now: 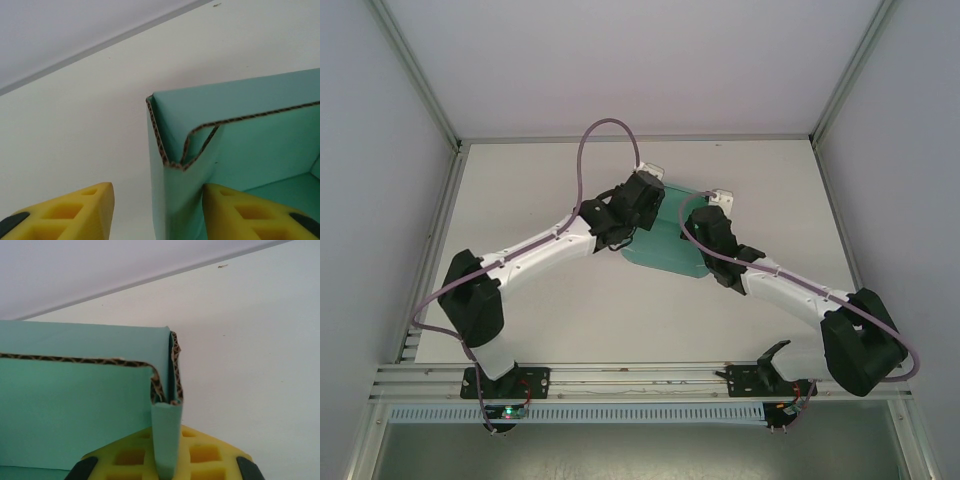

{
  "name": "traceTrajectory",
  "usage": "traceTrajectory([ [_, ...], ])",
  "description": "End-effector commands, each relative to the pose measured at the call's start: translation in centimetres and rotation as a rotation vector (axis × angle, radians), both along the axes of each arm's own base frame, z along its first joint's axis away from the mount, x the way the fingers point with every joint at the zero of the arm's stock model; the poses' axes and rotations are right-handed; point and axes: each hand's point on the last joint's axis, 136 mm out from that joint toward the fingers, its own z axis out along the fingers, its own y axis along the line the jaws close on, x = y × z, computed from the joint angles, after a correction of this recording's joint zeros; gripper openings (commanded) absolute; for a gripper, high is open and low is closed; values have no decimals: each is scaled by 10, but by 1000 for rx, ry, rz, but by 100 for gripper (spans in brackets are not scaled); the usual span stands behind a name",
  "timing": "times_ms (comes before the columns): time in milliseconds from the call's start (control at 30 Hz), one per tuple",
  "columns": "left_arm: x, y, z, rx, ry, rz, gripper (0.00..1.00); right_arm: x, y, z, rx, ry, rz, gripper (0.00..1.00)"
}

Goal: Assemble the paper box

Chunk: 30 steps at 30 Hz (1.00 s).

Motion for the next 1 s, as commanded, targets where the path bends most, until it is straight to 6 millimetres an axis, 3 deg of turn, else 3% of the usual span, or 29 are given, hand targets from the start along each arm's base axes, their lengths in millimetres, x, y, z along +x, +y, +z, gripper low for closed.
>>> traceTrajectory([
  [0,4,6,-1,-35,1,28,47,-2,-1,11,-7,-36,-16,0],
  [167,16,1,-17,-50,29,31,44,-4,7,17,9,-55,7,0],
  [300,26,7,-20,-15,9,89,19,-6,6,20,15,-67,1,0],
  [433,32,16,-26,38,-11,129,19,-9,-2,22,2,-75,-27,0],
  [567,39,37,-31,156,-50,221,0,-10,-9,25,-25,-80,-52,0],
  [833,46,89,-12,403,-207,462,0,-13,-22,26,-84,-71,-105,0],
  [967,45,102,-4,482,-235,531,0,-12,-21,26,-93,-70,-105,0],
])
